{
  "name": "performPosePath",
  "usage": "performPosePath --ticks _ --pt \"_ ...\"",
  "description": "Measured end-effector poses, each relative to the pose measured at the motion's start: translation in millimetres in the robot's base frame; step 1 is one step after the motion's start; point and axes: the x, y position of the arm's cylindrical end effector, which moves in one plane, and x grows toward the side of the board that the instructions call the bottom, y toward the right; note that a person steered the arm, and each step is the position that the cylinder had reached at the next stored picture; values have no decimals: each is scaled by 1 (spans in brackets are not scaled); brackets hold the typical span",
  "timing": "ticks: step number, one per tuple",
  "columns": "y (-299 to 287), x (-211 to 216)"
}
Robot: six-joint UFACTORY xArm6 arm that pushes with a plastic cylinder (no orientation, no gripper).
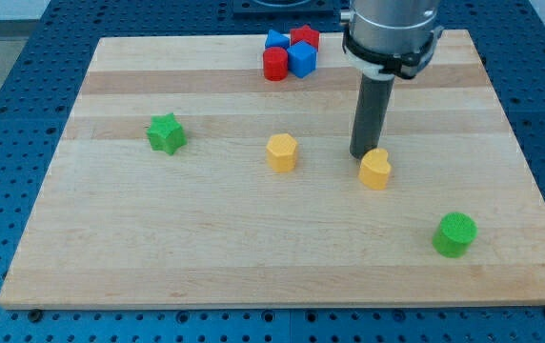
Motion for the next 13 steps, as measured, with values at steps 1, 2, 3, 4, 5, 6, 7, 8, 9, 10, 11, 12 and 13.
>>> performPosePath --ticks 1,2,3,4,5,6,7,8,9,10,11,12,13 --pt "-8 18" --pt "-9 36" --pt "-8 49" --pt "-2 53" --pt "4 59" --pt "9 64" --pt "16 67" --pt "24 70" --pt "32 71" --pt "36 71" --pt "34 45" --pt "22 2" --pt "-2 -29"
